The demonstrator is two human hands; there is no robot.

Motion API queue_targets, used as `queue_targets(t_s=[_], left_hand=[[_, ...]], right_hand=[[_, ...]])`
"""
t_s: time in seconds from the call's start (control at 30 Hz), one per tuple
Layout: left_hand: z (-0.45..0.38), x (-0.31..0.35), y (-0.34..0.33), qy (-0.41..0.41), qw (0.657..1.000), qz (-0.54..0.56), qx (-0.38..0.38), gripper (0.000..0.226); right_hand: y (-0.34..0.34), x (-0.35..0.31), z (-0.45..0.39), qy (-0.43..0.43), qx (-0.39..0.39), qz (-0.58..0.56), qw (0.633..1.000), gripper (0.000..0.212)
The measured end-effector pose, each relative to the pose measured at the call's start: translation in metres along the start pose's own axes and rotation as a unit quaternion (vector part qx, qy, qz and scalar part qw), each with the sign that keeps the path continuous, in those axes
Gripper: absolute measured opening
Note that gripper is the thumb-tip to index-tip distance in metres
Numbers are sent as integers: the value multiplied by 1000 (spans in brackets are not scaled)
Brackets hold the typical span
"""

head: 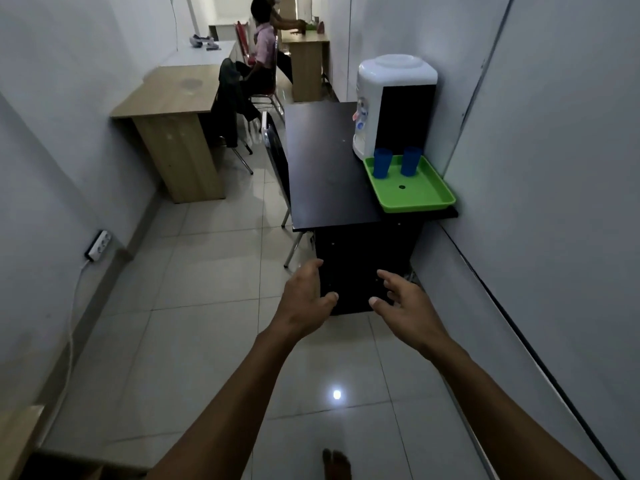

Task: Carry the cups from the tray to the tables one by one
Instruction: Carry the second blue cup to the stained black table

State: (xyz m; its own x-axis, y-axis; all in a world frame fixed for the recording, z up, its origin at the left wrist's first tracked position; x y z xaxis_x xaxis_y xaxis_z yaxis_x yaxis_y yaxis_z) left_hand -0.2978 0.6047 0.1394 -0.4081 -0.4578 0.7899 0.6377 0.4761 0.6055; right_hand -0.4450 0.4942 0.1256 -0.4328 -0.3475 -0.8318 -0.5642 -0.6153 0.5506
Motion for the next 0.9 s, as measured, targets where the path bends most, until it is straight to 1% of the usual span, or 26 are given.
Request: queue_targets(t_s=[0.07,0.2,0.33,0.5,0.73,0.9], left_hand=[[-41,2,3,9,1000,-4,-8,64],[-133,11,14,7,1000,0,-6,61],[-208,10,20,12,1000,-7,-1,68],[-297,7,19,11,1000,-13,-11,68],[-433,10,11,-6,999,-1,-42,66],[-530,26,1,-23,997,-11,-79,66]], right_hand=[[2,-2,-43,-6,-4,-3,1000,63],[12,-9,-136,-8,0,-14,1000,62],[16,-11,-211,-11,3,-17,1000,61],[16,-4,-294,-23,11,-21,999,61],[21,7,-414,-52,30,-30,998,60],[41,16,-492,-91,64,-39,993,57]])
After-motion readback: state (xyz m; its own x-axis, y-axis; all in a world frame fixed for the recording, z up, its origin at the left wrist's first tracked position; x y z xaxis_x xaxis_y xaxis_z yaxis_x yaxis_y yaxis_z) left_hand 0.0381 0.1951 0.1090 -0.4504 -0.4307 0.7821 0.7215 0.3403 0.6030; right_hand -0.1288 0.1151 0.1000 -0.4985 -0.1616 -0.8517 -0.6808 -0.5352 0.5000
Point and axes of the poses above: each hand's wrist, its own z-axis away from the middle knuckle, its own y-axis out of the back of the hand, x = y × z, the point moved 7 cm from there along -z, towards the middle knuckle, and after that the axes turned 4 degrees about y, right-handed, at the moved point
